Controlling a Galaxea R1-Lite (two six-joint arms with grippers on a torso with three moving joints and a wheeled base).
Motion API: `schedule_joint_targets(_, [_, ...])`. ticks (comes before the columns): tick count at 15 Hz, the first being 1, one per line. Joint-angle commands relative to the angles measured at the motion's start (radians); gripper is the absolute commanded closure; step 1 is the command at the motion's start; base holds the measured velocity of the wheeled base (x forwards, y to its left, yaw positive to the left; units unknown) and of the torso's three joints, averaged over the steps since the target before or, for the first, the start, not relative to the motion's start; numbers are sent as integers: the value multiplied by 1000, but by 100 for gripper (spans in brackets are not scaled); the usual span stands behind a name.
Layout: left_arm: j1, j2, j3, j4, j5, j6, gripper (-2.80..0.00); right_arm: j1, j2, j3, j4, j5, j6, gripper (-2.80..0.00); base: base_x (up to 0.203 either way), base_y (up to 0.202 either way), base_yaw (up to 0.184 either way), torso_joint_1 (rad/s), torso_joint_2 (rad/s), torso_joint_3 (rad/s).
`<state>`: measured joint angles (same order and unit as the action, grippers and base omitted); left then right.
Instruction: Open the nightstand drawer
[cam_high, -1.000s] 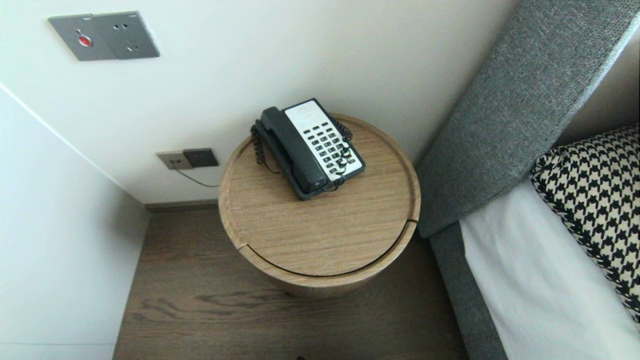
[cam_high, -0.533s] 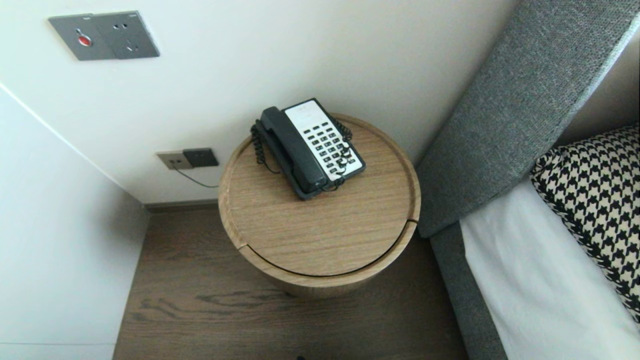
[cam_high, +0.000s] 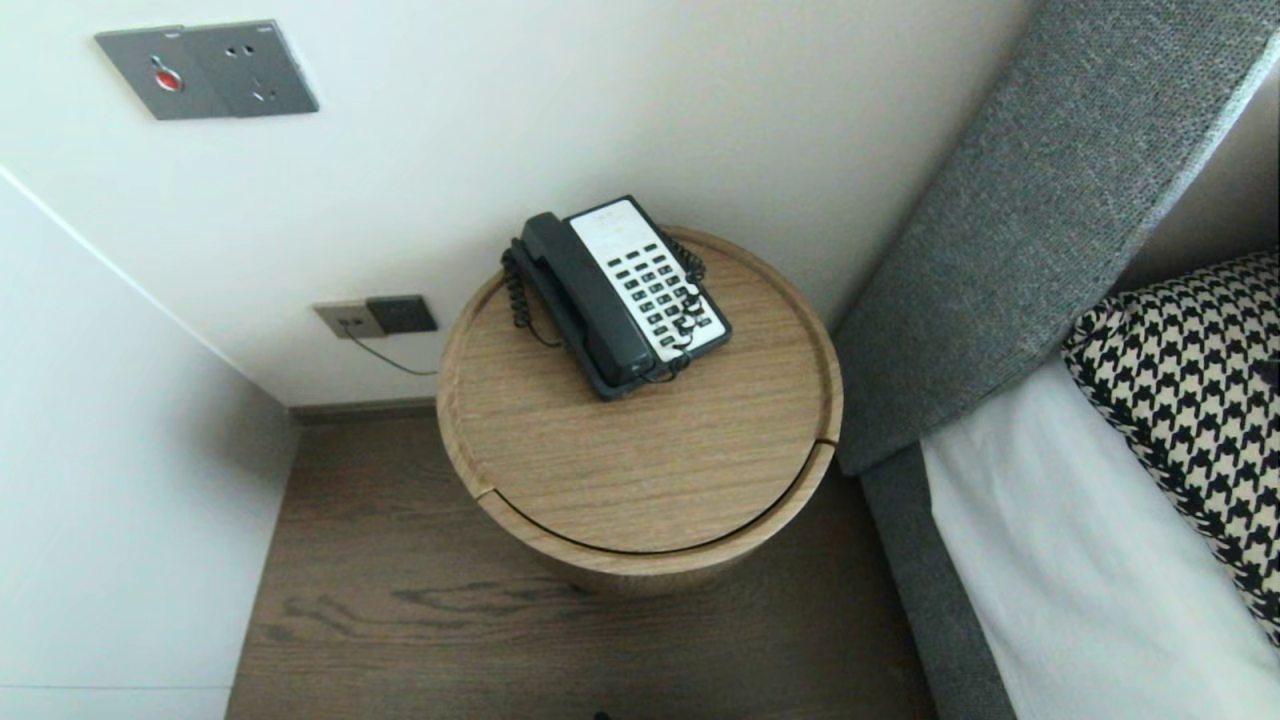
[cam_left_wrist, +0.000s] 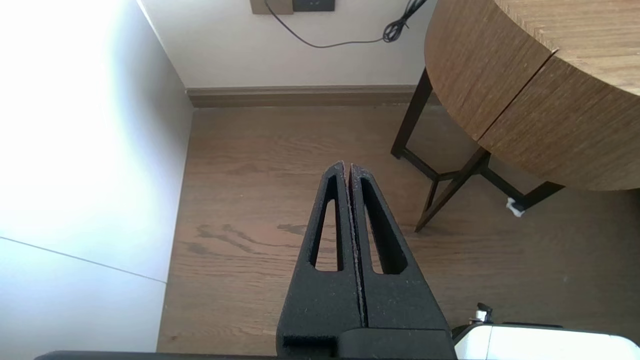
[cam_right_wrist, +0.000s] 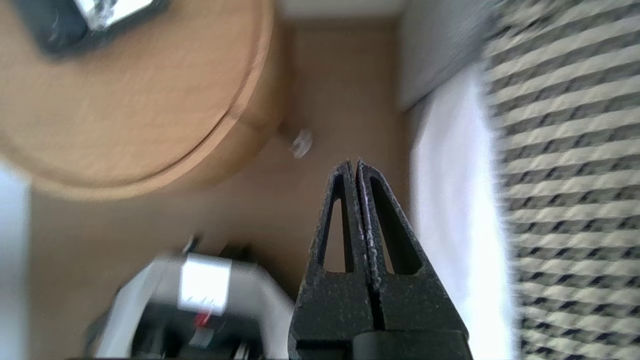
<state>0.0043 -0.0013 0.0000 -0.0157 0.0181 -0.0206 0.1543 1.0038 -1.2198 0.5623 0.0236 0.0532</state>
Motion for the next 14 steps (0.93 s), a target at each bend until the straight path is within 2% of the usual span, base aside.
schedule_joint_targets(1, [0, 0, 0, -1, 0, -1, 0, 70, 96, -31, 82, 6, 11, 0, 0, 0, 0, 0, 0, 0])
schedule_joint_targets(6, [0, 0, 0, -1, 0, -1, 0, 186, 228, -32, 145, 8, 60, 0, 0, 0, 0, 0, 0, 0])
schedule_joint_targets(8, [0, 0, 0, -1, 0, -1, 0, 218, 308, -42, 129, 8, 114, 0, 0, 0, 0, 0, 0, 0])
schedule_joint_targets(11, [0, 0, 0, -1, 0, -1, 0, 338, 398, -81, 80, 4, 210, 0, 0, 0, 0, 0, 0, 0])
schedule_joint_targets(14, [0, 0, 0, -1, 0, -1, 0, 422, 489, -149, 75, 0, 230, 0, 0, 0, 0, 0, 0, 0])
